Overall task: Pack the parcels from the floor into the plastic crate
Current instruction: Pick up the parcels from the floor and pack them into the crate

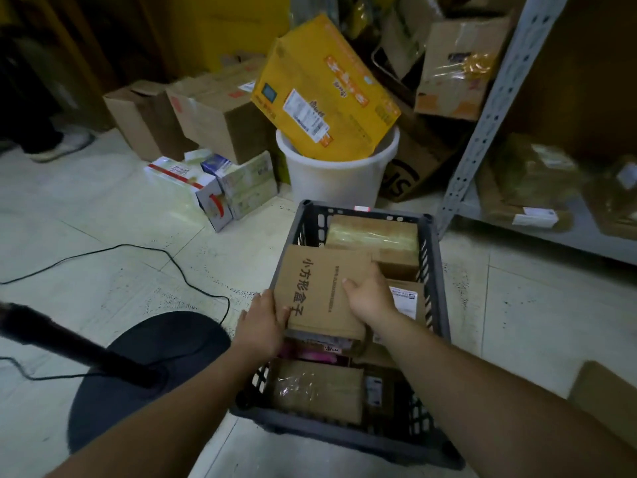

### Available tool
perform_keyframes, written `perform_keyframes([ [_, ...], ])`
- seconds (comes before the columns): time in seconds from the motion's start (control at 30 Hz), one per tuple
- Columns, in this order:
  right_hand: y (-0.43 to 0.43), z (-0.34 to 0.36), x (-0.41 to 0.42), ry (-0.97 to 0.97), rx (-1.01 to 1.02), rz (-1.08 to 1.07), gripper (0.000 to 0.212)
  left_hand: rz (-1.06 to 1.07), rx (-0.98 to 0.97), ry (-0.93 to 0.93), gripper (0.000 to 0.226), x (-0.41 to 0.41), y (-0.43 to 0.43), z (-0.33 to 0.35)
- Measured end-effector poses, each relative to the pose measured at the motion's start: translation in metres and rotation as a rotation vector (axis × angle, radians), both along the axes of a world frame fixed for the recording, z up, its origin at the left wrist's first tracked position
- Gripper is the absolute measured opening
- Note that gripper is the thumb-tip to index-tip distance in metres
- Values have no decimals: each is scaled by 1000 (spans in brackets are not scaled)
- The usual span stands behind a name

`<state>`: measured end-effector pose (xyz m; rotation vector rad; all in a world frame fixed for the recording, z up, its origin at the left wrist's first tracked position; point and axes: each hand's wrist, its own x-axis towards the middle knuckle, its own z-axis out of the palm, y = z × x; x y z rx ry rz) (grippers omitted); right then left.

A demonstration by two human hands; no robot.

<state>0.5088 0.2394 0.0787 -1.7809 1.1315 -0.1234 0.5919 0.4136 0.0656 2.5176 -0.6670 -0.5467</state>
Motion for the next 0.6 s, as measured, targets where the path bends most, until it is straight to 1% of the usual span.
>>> perform_keyframes([
  [0.13, 4, -15, 8, 49, -110, 70, 70, 21, 2, 29, 29, 9, 4, -20],
  [0.27, 8, -17, 9, 64, -107, 81, 69, 23, -70, 85, 18, 13, 6, -27],
  [0.43, 6, -13, 7, 46, -89, 69, 64, 74, -124, 147, 26, 9, 6, -20],
  [0.6, 5, -13, -1, 8, -33, 78, 56, 73, -168, 127, 27, 5, 7, -22],
])
